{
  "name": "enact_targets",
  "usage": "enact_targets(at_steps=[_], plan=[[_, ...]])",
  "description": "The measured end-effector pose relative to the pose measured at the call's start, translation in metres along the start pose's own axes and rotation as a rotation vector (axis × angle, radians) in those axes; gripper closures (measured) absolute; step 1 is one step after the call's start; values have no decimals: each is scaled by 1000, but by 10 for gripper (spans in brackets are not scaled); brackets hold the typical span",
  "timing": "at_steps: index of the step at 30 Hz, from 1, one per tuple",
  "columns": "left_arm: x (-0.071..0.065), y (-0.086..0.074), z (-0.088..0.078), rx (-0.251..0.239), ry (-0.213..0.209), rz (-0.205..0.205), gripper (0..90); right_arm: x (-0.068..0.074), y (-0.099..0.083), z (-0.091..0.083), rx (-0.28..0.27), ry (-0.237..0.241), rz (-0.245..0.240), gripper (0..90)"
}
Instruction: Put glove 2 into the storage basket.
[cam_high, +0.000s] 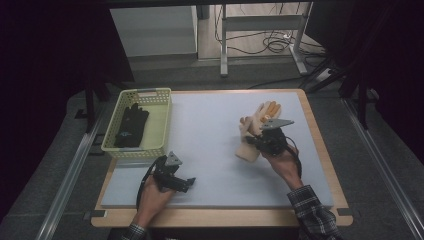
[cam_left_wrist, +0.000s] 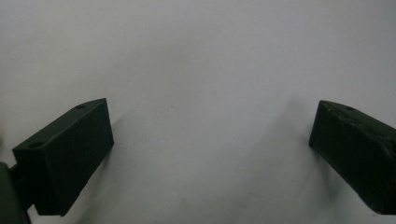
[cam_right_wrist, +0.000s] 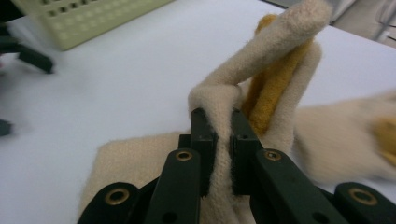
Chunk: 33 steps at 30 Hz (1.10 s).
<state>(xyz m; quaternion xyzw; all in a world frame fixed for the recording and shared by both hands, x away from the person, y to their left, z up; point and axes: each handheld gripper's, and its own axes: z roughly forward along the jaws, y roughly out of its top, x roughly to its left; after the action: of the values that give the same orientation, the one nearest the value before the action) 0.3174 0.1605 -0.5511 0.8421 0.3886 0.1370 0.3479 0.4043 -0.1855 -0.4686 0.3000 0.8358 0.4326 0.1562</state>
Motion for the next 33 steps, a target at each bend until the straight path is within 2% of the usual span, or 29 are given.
enact_targets(at_steps=[6, 10, 11, 13, 16, 19, 21, 25, 28, 33], plan=[[0, 0, 0, 0, 1, 3, 0, 29, -1, 25, 28, 100, -51, 821], [0, 0, 0, 0, 0, 0, 0, 41, -10, 42, 66, 126, -79, 788], [0, 0, 0, 0, 0, 0, 0, 43, -13, 46, 73, 124, -84, 737], [0, 0, 0, 0, 0, 0, 0, 47, -16, 53, 90, 100, -89, 550], [0, 0, 0, 0, 0, 0, 0, 46, -14, 51, 71, 94, -85, 440], [0, 0, 0, 0, 1, 1, 0, 41, -8, 42, 50, 79, -71, 412], [0, 0, 0, 0, 0, 1, 0, 38, -7, 38, 46, 69, -64, 416], [0, 0, 0, 0, 0, 0, 0, 30, -9, 32, 49, 52, -33, 556], [0, 0, 0, 0, 0, 0, 0, 23, -13, 32, 52, 21, -31, 629], [0, 0, 0, 0, 0, 0, 0, 9, -18, 34, 48, -4, 8, 677]])
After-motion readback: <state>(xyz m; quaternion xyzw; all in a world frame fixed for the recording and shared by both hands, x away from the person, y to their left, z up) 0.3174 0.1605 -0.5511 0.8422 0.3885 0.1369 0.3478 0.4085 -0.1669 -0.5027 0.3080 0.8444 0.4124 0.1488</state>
